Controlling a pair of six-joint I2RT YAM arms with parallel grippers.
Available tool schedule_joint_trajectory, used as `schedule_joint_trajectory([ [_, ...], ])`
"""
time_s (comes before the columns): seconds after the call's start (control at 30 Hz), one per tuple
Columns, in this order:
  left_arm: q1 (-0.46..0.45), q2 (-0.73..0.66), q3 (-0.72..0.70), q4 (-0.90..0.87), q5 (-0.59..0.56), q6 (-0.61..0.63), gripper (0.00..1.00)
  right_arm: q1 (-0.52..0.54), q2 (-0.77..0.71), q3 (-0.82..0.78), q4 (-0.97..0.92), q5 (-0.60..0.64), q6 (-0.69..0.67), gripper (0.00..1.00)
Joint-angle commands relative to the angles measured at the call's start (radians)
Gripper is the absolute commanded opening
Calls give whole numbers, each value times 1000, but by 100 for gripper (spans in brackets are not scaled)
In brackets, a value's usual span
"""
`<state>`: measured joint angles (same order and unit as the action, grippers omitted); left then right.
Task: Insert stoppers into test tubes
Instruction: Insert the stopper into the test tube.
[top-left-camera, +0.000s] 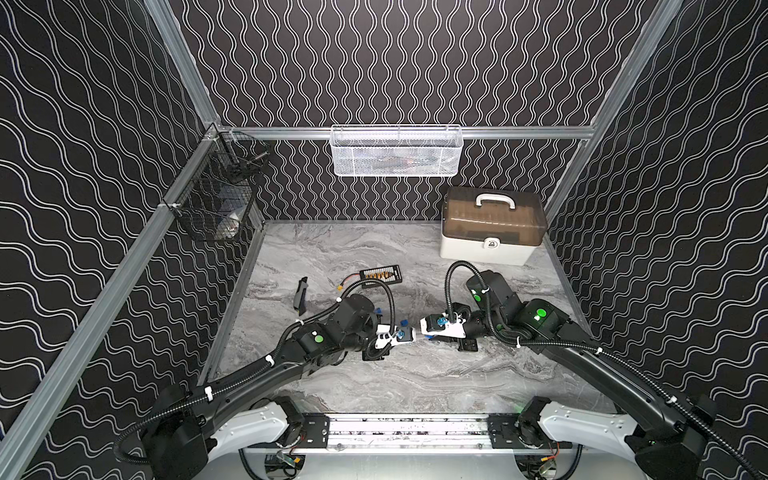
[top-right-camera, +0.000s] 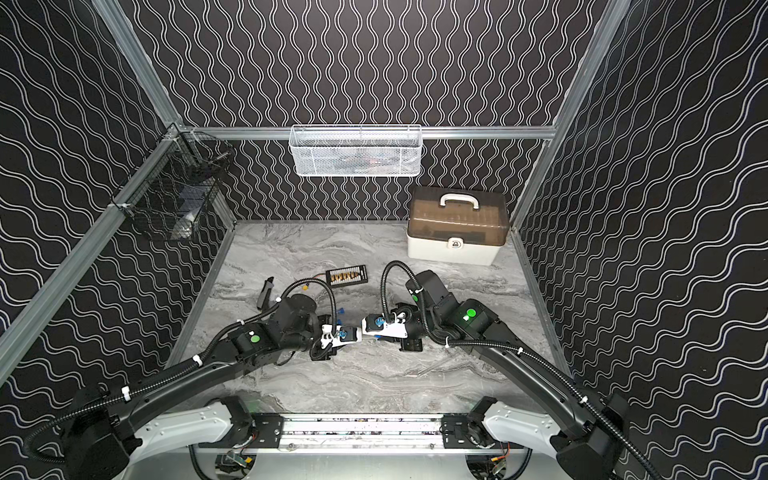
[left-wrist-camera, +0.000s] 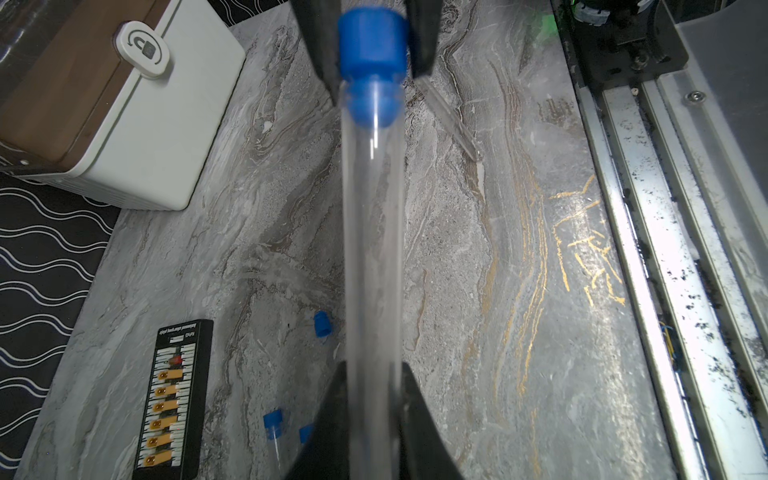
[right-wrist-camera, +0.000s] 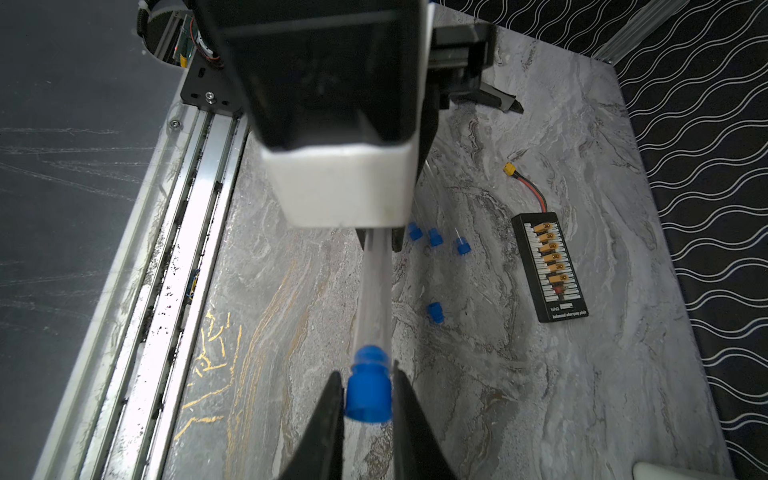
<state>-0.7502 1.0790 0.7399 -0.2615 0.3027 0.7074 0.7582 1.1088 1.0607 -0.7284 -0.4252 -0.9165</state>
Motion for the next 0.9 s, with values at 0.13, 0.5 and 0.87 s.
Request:
schedule_joint_trajectory([
  [0.13, 2, -7, 1, 56, 22, -16, 0, 6, 3, 0, 32, -15, 0, 16],
  [0.5, 2, -6, 28, 145, 0, -37, 0, 10, 82, -15, 247, -88, 238, 7],
  [0.87, 2, -37, 38, 156, -31, -1, 0, 8, 164, -5, 324, -162, 381, 6],
])
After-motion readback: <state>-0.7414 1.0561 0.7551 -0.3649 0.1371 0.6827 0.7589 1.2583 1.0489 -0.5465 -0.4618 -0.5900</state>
